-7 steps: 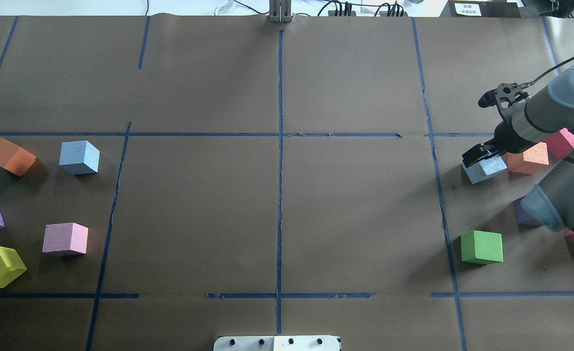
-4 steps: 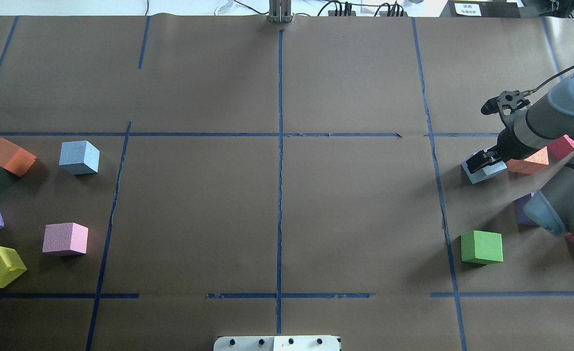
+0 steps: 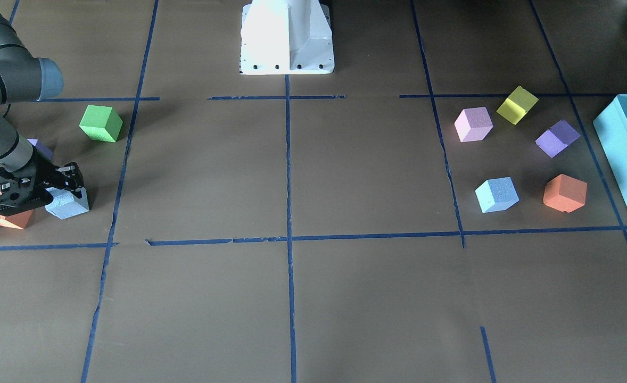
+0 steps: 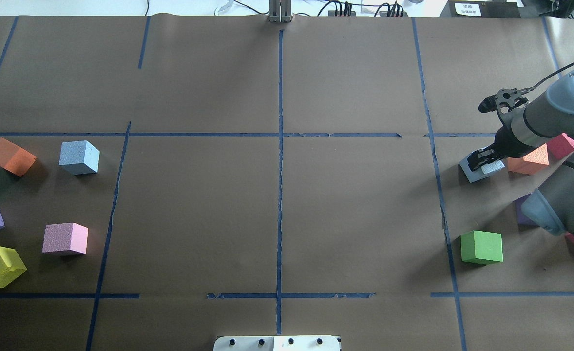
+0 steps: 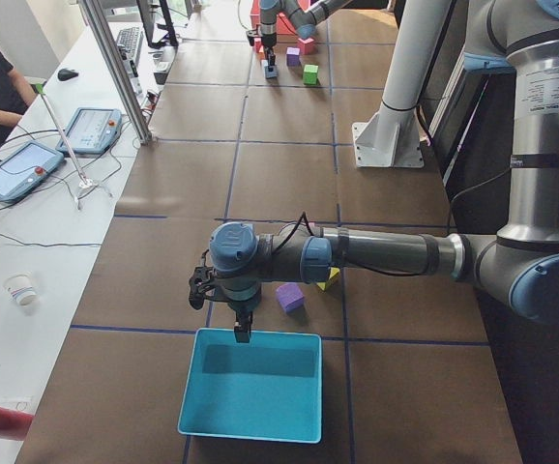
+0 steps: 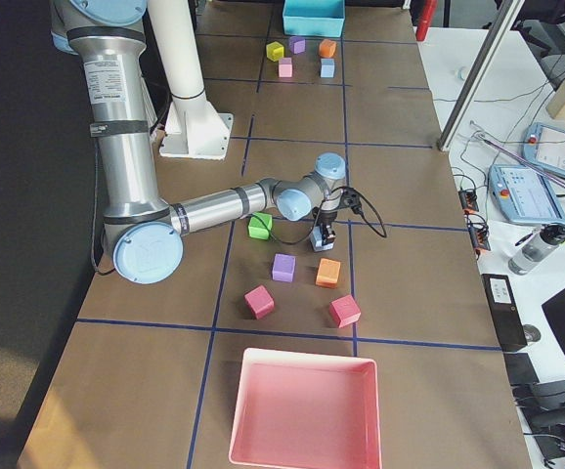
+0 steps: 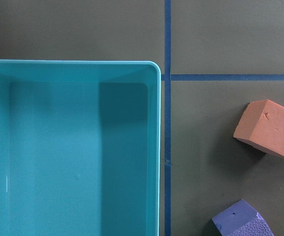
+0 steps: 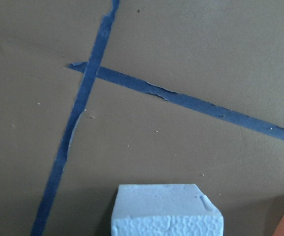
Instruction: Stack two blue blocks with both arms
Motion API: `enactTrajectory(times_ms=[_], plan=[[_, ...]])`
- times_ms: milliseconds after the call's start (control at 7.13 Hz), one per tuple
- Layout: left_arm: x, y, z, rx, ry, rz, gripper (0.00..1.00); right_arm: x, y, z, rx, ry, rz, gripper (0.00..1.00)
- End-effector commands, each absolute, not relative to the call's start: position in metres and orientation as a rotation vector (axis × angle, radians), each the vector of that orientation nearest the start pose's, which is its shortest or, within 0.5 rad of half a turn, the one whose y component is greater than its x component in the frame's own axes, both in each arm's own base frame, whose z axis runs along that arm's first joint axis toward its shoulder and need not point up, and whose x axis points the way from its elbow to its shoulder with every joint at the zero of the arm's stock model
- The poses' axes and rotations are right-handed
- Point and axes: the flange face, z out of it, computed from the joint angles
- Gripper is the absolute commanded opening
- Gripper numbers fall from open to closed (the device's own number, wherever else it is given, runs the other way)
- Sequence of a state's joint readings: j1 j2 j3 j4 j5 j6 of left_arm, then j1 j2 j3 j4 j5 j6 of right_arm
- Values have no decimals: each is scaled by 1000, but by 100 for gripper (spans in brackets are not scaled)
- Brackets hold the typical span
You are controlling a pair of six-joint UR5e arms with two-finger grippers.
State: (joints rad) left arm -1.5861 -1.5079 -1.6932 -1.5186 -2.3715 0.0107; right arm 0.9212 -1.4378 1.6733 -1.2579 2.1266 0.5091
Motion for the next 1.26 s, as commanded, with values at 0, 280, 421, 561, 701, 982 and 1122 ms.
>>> enactTrajectory(times_ms=[0, 280, 421, 561, 701, 982, 1122], plan=[[-69, -464, 629, 23, 800, 1, 100, -284, -517, 439, 135, -745, -267, 0], [-69, -465, 626, 29, 800, 4, 100, -324, -535, 343, 88, -749, -214, 1], [-69, -465, 625, 31, 800, 4, 100, -371, -531, 302, 49, -785, -131, 0], [-67, -465, 624, 30, 817, 6, 100, -425, -527, 258, 10, -808, -78, 0], [-66, -465, 624, 28, 829, 5, 100, -479, -520, 225, 14, -786, -30, 0], [-66, -465, 624, 28, 831, 5, 100, -577, -505, 175, 3, -739, -14, 0], [-67, -464, 624, 28, 831, 3, 100, -601, -497, 160, 5, -731, -33, 1]])
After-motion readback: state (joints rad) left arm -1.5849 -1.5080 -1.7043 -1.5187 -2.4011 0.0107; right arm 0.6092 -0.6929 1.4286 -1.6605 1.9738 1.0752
